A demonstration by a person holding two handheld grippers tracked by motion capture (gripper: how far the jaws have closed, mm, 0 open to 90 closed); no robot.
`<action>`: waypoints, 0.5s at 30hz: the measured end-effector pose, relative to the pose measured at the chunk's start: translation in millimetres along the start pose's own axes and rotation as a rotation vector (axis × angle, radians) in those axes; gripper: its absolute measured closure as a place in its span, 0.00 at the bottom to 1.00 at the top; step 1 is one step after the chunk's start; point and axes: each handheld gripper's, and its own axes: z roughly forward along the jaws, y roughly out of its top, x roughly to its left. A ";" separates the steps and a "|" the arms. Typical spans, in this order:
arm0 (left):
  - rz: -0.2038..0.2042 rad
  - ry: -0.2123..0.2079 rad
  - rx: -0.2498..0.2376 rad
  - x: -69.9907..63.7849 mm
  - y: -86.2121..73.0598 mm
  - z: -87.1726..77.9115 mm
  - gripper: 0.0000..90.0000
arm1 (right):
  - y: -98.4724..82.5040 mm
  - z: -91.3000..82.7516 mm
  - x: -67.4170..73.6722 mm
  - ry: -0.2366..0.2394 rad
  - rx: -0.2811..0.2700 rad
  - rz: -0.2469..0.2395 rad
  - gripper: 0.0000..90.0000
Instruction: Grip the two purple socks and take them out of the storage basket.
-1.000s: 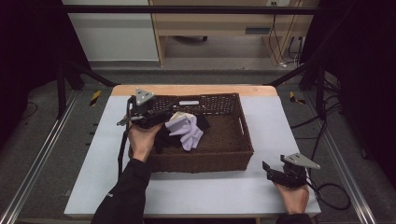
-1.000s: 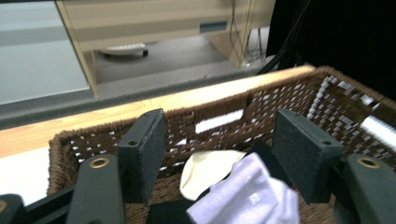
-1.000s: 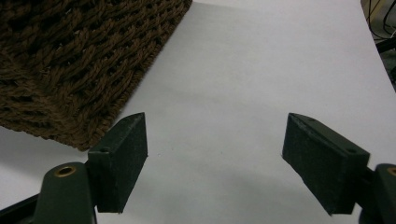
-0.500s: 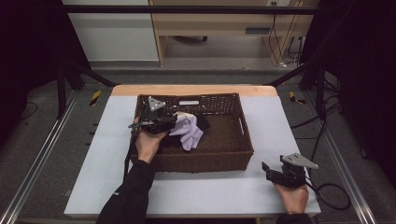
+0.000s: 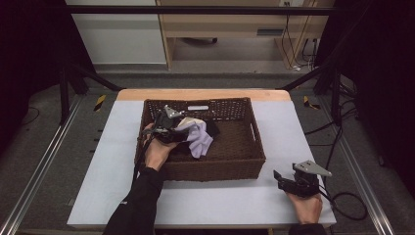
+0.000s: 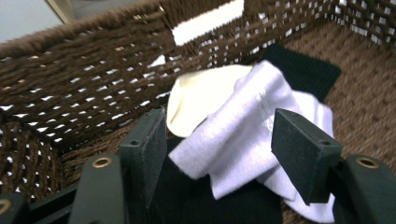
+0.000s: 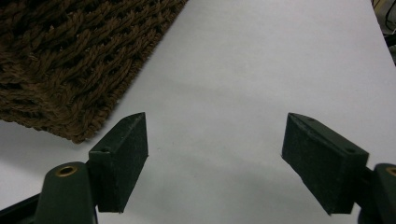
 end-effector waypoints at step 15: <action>0.001 -0.052 0.131 -0.8 -0.3 11.2 0.77 | 0.1 -0.2 -0.3 0.006 -0.001 -0.001 0.26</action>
